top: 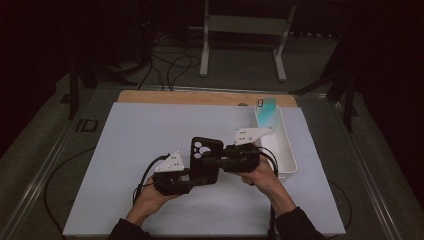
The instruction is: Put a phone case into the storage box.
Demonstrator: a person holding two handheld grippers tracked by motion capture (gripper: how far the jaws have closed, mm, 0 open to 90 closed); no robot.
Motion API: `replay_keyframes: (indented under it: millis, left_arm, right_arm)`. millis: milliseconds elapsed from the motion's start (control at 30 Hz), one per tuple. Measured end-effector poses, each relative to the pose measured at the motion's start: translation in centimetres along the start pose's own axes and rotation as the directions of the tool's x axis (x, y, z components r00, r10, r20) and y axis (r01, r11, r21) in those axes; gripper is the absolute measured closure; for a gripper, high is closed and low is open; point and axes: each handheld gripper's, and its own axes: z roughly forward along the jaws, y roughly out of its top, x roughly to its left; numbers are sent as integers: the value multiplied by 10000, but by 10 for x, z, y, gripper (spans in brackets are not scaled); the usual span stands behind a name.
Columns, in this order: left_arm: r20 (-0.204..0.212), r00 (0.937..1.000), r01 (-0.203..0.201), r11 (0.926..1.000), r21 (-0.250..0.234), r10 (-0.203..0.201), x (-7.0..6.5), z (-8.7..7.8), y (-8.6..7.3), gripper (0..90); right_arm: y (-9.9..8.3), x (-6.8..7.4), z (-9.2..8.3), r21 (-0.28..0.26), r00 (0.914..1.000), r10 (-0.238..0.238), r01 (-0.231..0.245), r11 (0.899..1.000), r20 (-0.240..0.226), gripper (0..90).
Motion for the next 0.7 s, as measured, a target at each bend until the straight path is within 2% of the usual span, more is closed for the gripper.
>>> replay_keyframes:
  millis: [33, 100, 133, 167, 233, 300, 467, 667, 700]
  left_arm:
    - [-11, 10000, 21, 10000, -1, -21, 0, 0, 0, 734]
    - [-35, 10000, 86, 9999, -55, -86, 1, 1, 0, 792]
    - [-102, 9999, 84, 10000, -27, -84, 1, 1, 0, 792]
    - [-206, 9998, 52, 10000, 1, -52, 1, 1, 0, 798]
    - [-408, 9992, 29, 10000, -7, -30, 0, 1, 0, 801]
    - [-495, 9988, 17, 10000, -4, -17, -1, 1, 0, 802]
    - [-761, 9971, 39, 9999, -101, -47, 0, -2, 1, 806]
    - [-1065, 9941, 193, 9996, -198, -213, 3, -5, 1, 808]
    - [-1267, 9917, 210, 9996, -194, -233, 3, -6, 1, 808]
  right_arm:
    - [0, 0, 0, 0, 10000, 0, 0, 10000, 0, 669]
    - [1, -1, 1, 11, 9999, 12, -12, 10000, 108, 581]
    - [1, -1, 1, 11, 9999, 12, -12, 10000, 108, 581]
    - [1, 0, 4, 143, 9995, 32, -37, 9999, 314, 513]
    - [1, 1, 5, 193, 9989, 42, -51, 9998, 475, 439]
    - [1, 1, 6, 230, 9986, 81, -93, 9997, 530, 404]
    - [-1, 0, 9, 363, 9921, 337, -384, 9986, 1205, 220]
    - [-3, -2, 5, 349, 9842, 581, -648, 9973, 1672, 141]
    - [-3, -2, 5, 336, 9831, 627, -695, 9970, 1720, 138]
